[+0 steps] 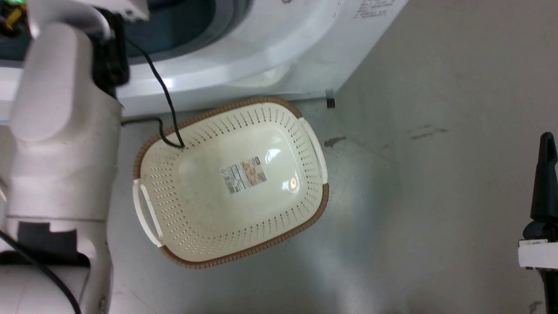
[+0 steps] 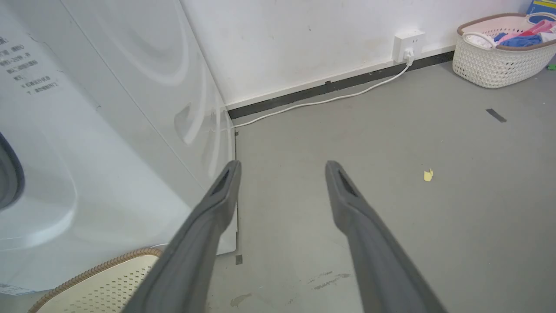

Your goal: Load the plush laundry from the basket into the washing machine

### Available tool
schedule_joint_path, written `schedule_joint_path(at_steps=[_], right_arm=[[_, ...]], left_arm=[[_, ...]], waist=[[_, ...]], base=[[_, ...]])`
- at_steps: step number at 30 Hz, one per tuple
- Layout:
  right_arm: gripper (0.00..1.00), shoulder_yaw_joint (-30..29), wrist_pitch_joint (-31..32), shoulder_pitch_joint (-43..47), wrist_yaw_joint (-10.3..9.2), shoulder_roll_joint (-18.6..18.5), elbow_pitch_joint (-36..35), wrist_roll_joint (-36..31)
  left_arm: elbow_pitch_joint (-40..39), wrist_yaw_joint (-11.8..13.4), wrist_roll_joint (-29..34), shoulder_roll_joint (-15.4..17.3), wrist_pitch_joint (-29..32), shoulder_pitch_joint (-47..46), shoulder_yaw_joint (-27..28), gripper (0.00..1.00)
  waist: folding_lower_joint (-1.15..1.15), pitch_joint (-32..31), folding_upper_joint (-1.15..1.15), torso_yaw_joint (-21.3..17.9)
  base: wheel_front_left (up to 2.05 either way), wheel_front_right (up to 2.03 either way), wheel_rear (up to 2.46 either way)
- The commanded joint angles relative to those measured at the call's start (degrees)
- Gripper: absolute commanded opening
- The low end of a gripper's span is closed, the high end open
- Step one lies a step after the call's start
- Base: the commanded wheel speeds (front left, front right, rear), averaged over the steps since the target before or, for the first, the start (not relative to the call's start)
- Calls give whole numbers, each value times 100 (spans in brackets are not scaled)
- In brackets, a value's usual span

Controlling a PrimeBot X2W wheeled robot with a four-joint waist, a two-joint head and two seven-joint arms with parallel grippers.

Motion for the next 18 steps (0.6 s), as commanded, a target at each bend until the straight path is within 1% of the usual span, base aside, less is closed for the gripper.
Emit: schedule_joint_path(at_steps=[1,2,3,6,10,15,16,17,18], right_arm=[[100,-18,9,-79,-4,3,-56,-31],[100,-31,7,-84,-4,3,-74,-26],[100,-77,0,-84,-4,-12,-116,-12],[100,-111,-15,-77,-4,-37,-146,15],[100,-132,-36,-74,-4,-55,-162,37],[100,-127,-60,-76,-4,-82,-177,59],[100,-128,-63,-76,-4,-86,-180,63],[100,-130,-63,-79,-4,-89,-181,69],[100,-134,-62,-82,-4,-90,-180,75]], left_arm=[[6,39,33,78,-20,-217,36,0],[19,49,38,115,-9,-303,44,0],[58,72,52,219,42,-526,57,0],[82,113,49,305,122,-720,80,0],[110,179,6,365,256,-888,133,0],[181,330,-65,432,532,-1098,212,0],[187,363,-47,448,565,-1127,200,18],[189,387,-38,456,593,-1151,190,44],[190,409,-43,459,619,-1172,192,56]], waist=[[-1,255,0,-78],[-1,320,0,-91],[-1,494,0,-117],[-1,640,0,-139],[-1,750,0,-155],[-1,856,0,-163],[-1,871,0,-161],[-1,884,0,-161],[-1,896,0,-160]], base=[[0,0,0],[0,0,0],[0,0,0],[0,0,0],[0,0,0],[0,0,0],[0,0,0],[0,0,0],[0,0,0]])
